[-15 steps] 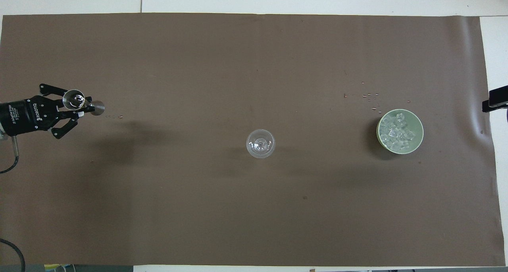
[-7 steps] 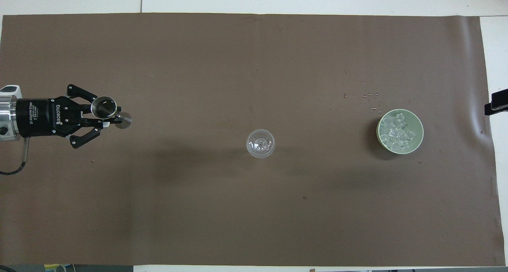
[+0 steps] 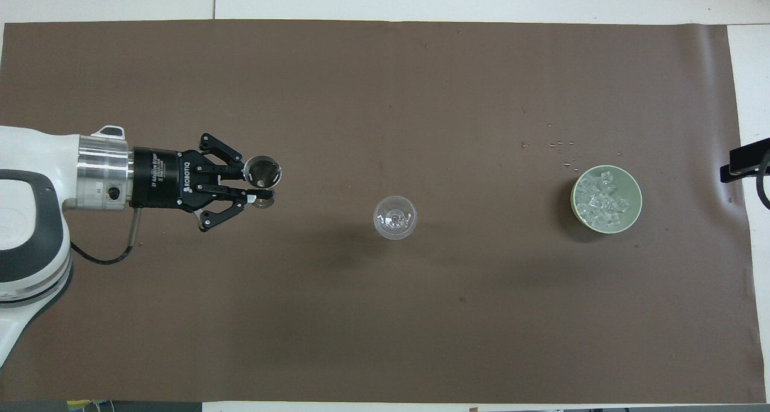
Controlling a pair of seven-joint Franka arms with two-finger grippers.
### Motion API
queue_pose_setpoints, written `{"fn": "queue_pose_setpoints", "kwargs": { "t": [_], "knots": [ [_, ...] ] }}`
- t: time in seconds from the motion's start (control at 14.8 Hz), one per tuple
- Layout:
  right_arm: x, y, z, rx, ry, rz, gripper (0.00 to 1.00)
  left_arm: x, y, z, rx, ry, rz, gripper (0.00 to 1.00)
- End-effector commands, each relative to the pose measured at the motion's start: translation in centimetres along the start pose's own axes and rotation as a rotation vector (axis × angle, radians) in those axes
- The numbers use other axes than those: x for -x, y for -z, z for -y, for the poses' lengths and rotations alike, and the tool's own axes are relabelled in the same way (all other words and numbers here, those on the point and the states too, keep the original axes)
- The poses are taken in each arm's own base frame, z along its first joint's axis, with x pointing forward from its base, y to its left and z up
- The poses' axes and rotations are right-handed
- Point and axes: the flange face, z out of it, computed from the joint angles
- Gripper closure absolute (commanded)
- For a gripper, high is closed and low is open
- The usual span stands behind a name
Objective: Pour wine and add ice with both arms
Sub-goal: 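Carry the metal cup to the glass while the right gripper reaches the ice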
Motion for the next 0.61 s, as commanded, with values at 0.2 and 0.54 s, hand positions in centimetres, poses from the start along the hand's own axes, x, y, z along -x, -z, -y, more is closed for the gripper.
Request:
{"fn": "queue_pose_setpoints", "kwargs": {
  "t": [0.2,0.54],
  "knots": [
    [3.0,-6.3,0.5,-0.051,0.055,-0.068,0.00,4.1,-4.7,2.6,0.011,-0.046,-0.164,1.00],
    [2.6,-10.6,0.7,-0.079,0.123,-0.046,0.00,6.7,-7.9,4.0,0.041,-0.091,-0.269,1.00]
  ]
}}
